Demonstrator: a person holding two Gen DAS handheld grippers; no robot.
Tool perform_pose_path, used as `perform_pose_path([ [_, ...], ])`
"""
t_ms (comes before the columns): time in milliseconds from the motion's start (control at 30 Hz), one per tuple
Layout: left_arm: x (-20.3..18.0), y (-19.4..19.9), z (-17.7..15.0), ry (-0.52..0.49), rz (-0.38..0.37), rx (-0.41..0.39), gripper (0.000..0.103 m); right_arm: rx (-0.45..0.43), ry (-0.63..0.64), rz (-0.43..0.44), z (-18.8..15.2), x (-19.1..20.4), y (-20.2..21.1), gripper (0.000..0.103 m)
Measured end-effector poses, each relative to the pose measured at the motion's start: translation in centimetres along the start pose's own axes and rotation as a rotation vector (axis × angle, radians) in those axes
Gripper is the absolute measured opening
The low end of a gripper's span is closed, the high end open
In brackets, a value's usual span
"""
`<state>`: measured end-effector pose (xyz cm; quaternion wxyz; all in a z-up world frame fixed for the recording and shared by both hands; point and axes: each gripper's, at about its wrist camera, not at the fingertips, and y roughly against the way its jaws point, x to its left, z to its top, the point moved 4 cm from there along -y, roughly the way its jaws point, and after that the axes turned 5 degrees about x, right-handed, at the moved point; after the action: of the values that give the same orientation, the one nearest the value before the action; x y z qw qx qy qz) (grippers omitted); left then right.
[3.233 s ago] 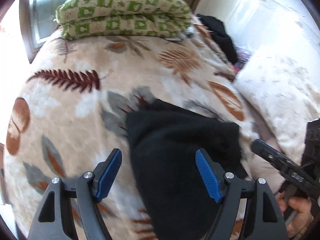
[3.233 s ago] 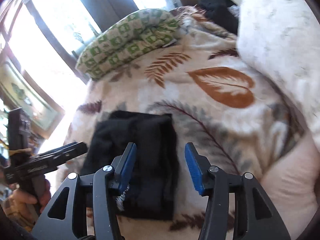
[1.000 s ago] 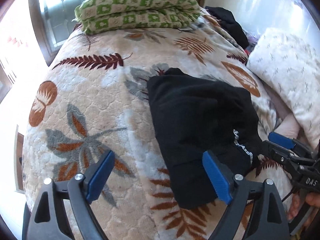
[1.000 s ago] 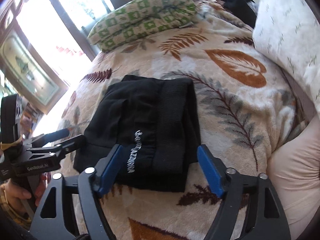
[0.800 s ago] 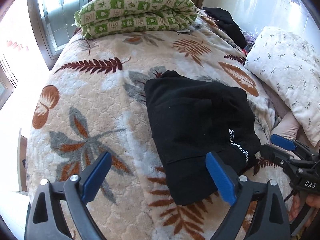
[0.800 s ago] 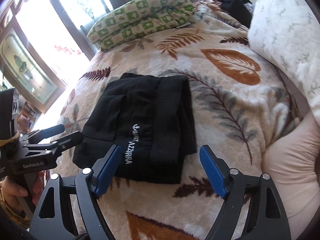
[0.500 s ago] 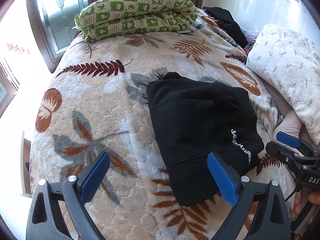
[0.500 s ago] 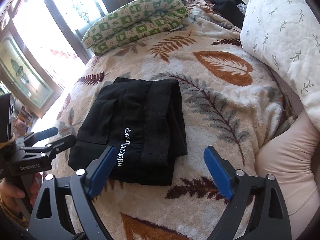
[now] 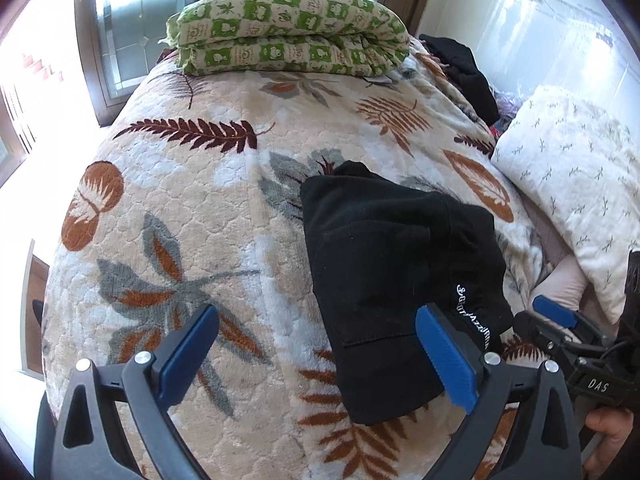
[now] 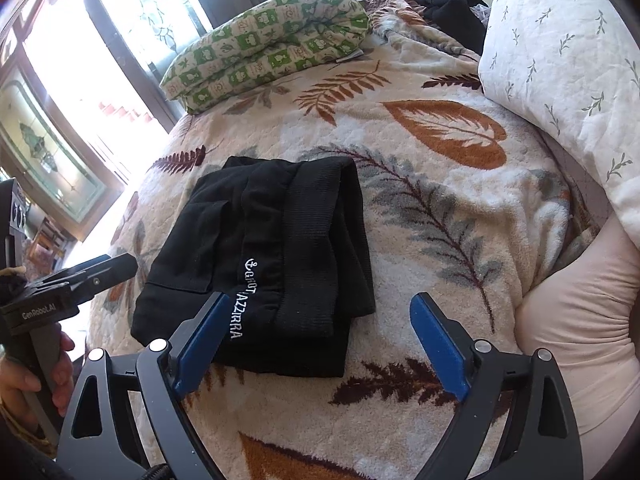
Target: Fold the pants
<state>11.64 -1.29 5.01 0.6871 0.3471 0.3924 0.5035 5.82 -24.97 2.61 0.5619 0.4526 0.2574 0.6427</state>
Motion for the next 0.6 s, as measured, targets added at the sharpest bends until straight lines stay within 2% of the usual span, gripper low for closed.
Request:
perform_pose_path([
  [267,0.6,-0.7,-0.3,0.045,-0.013,0.038,0.101,0.037,-0.049,0.057,-0.2,0.0,-1.2,0.092],
  [467,0.7,-1.5,-0.7,0.094,-0.017,0.071,0.101,0.096,-0.174,0.129,-1.0,-1.6,-3.1,0.092],
  [600,0.3,-2.0,-0.6,0.119,-0.036,0.085,0.101,0.085,-0.241,0.192,-0.9,-2.5,-2.8,0.092],
])
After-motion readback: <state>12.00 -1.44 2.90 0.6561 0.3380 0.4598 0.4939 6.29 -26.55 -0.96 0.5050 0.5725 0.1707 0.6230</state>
